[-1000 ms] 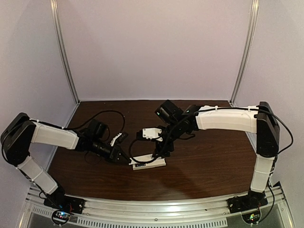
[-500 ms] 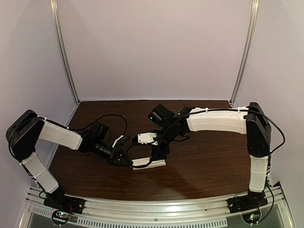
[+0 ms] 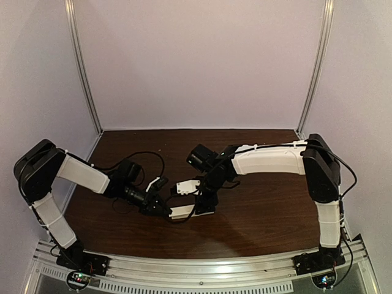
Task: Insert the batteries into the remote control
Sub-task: Hold the remote control without the battery cover at the center of the board, then place the battery cover on the remote control without the battery cover.
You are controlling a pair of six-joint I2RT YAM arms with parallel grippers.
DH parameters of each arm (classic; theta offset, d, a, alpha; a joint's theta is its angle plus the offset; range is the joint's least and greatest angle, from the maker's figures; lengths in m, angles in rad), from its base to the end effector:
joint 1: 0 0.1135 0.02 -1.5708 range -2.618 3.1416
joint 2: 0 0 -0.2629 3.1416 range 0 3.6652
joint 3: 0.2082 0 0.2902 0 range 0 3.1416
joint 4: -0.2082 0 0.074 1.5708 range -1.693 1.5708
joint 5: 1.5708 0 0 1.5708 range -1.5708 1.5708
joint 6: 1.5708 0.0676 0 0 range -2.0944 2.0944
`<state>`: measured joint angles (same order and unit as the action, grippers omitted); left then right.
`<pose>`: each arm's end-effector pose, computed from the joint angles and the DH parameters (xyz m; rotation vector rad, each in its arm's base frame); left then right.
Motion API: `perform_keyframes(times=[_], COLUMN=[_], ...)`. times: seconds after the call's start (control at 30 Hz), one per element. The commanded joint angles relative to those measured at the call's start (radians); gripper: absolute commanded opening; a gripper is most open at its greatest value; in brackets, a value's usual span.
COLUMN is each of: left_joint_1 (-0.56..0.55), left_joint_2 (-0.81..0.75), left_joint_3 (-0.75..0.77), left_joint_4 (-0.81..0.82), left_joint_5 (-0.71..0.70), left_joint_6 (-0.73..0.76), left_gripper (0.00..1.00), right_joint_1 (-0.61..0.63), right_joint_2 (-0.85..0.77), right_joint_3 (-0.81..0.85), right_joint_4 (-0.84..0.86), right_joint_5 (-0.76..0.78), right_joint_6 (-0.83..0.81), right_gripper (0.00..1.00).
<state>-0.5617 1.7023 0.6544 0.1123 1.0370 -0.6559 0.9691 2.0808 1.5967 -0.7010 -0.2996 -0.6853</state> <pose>0.2335 -0.2157 0.0708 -0.3532 -2.5372 1.6518 0.2551 0.4067 0.1355 -2.0881 1.8099 0.4890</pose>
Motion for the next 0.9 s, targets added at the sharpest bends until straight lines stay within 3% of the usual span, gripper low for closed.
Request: perform_keyframes(times=[0.0,0.33,0.63,0.87], left_joint_1=[0.013,0.022,0.026,0.028], left_joint_2=[0.023,0.062,0.104,0.126], left_joint_3=[-0.004,0.013,0.040,0.077], left_joint_4=[0.050,0.054,0.050,0.036], left_joint_5=[0.035,0.032,0.028,0.017], left_joint_6=[-0.018,-0.023,-0.028,-0.035], left_gripper=[0.00,0.00,0.00,0.01], right_joint_1=[0.011,0.019,0.020,0.020], right_joint_2=[0.035,0.070,0.084,0.081], right_joint_3=[0.035,0.047,0.050,0.048], right_joint_4=[-0.031,-0.043,-0.046,-0.048], right_joint_5=[0.038,0.069,0.073,0.076], right_joint_6=[-0.008,-0.014,-0.014,-0.017], right_gripper=[0.78,0.66,0.47,0.42])
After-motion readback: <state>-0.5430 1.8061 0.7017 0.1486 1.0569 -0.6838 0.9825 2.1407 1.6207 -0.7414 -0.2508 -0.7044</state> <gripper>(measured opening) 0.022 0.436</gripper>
